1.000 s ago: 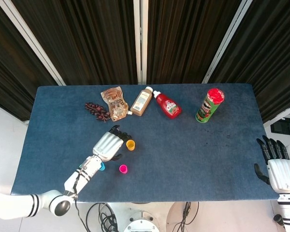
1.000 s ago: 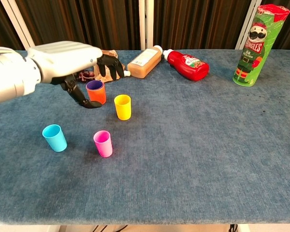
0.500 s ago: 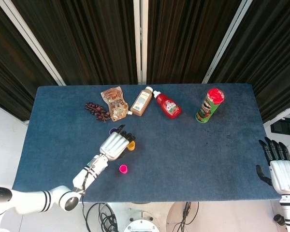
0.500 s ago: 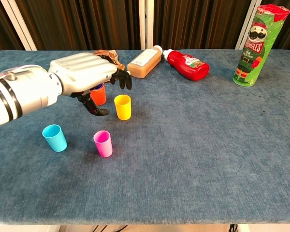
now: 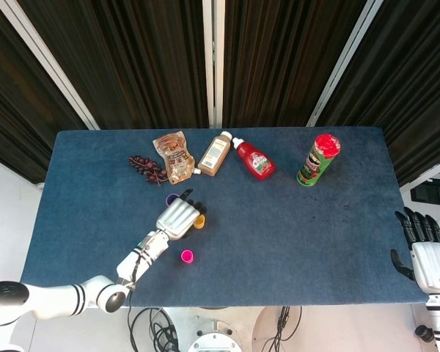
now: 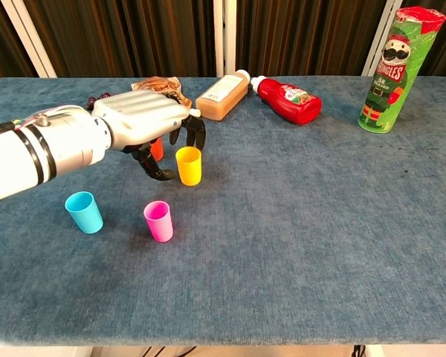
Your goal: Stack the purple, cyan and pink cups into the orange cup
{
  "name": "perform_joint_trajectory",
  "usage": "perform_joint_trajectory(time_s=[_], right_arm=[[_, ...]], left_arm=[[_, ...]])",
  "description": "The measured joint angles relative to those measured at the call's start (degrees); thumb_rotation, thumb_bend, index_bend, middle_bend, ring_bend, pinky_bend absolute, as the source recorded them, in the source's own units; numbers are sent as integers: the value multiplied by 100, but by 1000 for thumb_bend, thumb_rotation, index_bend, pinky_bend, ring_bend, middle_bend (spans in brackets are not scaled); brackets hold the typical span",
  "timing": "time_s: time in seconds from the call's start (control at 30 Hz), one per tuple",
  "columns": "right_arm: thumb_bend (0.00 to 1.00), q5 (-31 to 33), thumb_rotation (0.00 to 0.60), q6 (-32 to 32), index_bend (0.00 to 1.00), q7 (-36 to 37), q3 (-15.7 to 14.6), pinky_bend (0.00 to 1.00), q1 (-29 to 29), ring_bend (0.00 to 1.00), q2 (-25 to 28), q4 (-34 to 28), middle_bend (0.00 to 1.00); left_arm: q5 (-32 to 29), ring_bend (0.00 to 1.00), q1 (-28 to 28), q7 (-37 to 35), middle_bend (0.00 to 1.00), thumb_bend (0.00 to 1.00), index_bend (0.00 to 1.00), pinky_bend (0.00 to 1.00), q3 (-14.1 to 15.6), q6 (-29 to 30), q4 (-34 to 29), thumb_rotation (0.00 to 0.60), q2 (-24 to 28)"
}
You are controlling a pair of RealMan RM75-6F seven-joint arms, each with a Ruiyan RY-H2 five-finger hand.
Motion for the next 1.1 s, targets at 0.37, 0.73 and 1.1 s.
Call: perform_joint_trajectory(time_s=[0.37, 0.73, 1.1], right_arm=[[356, 16, 600, -25, 0, 64, -6, 0, -6, 0, 32, 26, 0], [357, 16, 600, -21, 0, 99, 4, 0, -4, 0, 35, 50, 0], [355, 0, 600, -32, 0, 89, 3, 0, 6, 0, 37, 25, 0]], left_arm=[[-55, 441, -77, -118, 414, 312, 409, 149, -66, -127, 213, 600, -122], [-39, 534, -98, -112, 469, 314, 446, 219, -111, -62, 222, 600, -157], [-3, 534, -40, 419, 470, 314, 454, 213, -343, 488, -669, 600, 521]])
